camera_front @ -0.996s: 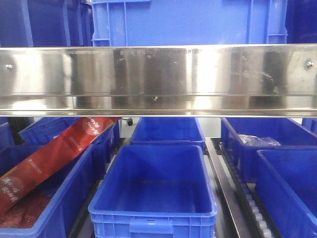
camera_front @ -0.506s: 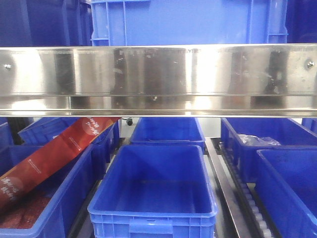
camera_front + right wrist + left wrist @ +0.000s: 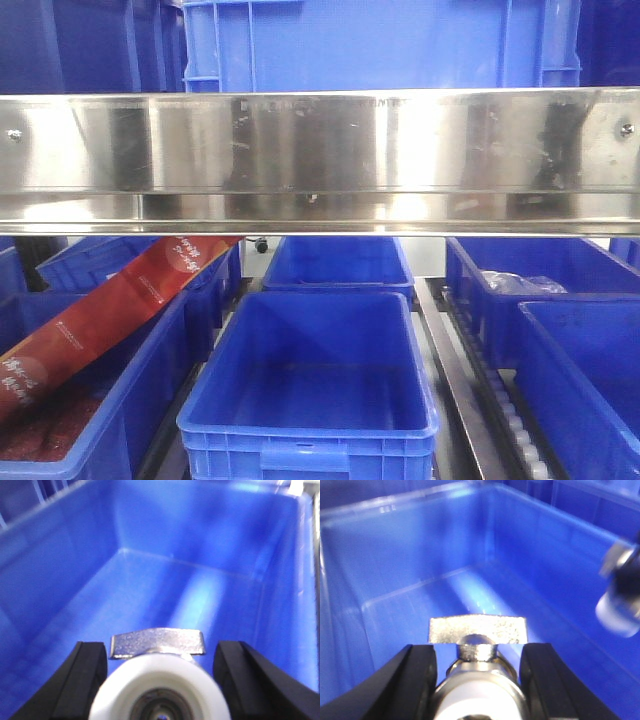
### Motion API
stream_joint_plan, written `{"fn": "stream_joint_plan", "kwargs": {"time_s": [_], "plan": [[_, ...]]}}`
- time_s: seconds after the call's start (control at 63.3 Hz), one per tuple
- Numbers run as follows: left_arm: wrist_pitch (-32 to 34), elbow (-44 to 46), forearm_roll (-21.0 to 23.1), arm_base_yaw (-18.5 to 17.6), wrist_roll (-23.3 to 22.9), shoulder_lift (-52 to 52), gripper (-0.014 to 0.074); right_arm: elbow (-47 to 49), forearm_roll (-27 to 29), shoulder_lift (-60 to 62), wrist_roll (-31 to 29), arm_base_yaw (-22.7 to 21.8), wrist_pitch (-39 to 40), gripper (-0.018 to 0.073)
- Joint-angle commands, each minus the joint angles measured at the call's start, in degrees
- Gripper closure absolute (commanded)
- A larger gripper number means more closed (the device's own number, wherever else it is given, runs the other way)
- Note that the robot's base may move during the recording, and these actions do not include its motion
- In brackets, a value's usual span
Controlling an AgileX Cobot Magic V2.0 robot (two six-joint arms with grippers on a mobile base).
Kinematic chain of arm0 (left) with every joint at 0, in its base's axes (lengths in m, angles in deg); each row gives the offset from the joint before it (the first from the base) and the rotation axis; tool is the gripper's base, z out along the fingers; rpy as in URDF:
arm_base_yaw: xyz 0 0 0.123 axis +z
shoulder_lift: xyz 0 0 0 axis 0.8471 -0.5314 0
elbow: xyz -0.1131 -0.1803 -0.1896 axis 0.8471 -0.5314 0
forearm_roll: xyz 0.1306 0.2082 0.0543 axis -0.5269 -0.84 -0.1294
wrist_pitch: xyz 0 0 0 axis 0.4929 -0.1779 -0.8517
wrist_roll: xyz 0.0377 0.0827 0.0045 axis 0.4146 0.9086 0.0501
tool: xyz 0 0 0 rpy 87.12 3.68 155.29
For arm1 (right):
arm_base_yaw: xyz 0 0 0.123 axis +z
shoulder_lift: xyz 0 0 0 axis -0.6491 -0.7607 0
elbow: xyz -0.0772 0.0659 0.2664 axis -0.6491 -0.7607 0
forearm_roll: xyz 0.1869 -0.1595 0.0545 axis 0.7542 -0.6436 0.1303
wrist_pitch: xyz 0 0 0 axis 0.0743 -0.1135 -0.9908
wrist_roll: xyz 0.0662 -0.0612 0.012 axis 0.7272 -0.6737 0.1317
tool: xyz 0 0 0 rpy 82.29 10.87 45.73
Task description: Place valve from conveyor to right shelf box
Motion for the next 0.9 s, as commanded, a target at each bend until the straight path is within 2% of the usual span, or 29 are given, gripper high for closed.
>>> {"fn": "stream_joint_plan", "kwargs": {"time_s": [0.0, 0.047, 0.126, 0.19, 0.3, 0.332, 0.411, 0.458, 0.537, 0.617, 0.743, 0.822, 0.885], "plan": [[2.2, 0.7, 0.3, -0.2, 0.1, 0.0, 0.0259, 1.2, 0.2, 0.7, -0.4, 0.0, 3.8, 0.0188], [2.2, 0.7, 0.3, -0.2, 0.1, -0.2, 0.0178, 1.2, 0.2, 0.7, -0.4, 0.0, 3.8, 0.0137], [2.8, 0.7, 0.3, -0.2, 0.1, -0.2, 0.0113, 1.2, 0.2, 0.7, -0.4, 0.0, 3.7, 0.0081], [3.2, 0.7, 0.3, -0.2, 0.1, -0.2, 0.0105, 1.2, 0.2, 0.7, -0.4, 0.0, 3.7, 0.0067], [3.3, 0.7, 0.3, -0.2, 0.1, -0.2, 0.0141, 1.2, 0.2, 0.8, -0.4, 0.0, 3.7, 0.009], [3.2, 0.7, 0.3, -0.2, 0.1, -0.2, 0.0175, 1.2, 0.2, 1.1, -0.4, 0.0, 3.4, 0.0114], [2.3, 0.7, 0.3, -0.2, 0.1, 0.2, 0.0328, 1.2, 0.2, 1.6, -0.4, 0.0, 2.5, 0.0222], [1.4, 0.7, 0.3, -0.2, 0.1, 0.3, 0.0484, 1.2, 0.2, 1.7, -0.4, 0.0, 2.3, 0.0326], [1.5, 0.7, 0.3, -0.2, 0.1, 0.3, 0.0693, 1.2, 0.2, 1.7, -0.4, 0.0, 2.3, 0.0531], [2.3, 0.7, 0.3, -0.2, 0.1, 0.3, 0.0708, 1.2, 0.2, 1.7, -0.4, 0.0, 3.5, 0.0729], [3.2, 0.9, 0.3, 0.4, -0.3, 0.5, 0.0708, 1.2, 0.2, 1.9, -0.4, 0.0, 4.1, 0.0722], [2.7, 0.9, 0.3, 1.6, -5.4, 1.3, 0.0708, 1.2, 0.2, 2.5, -0.4, 0.0, 3.1, 0.0722], [0.3, 0.9, 0.5, 2.7, -7.5, 2.6, 0.0708, 1.0, 0.3, 3.7, -0.4, 0.0, 3.1, 0.0722]]}}
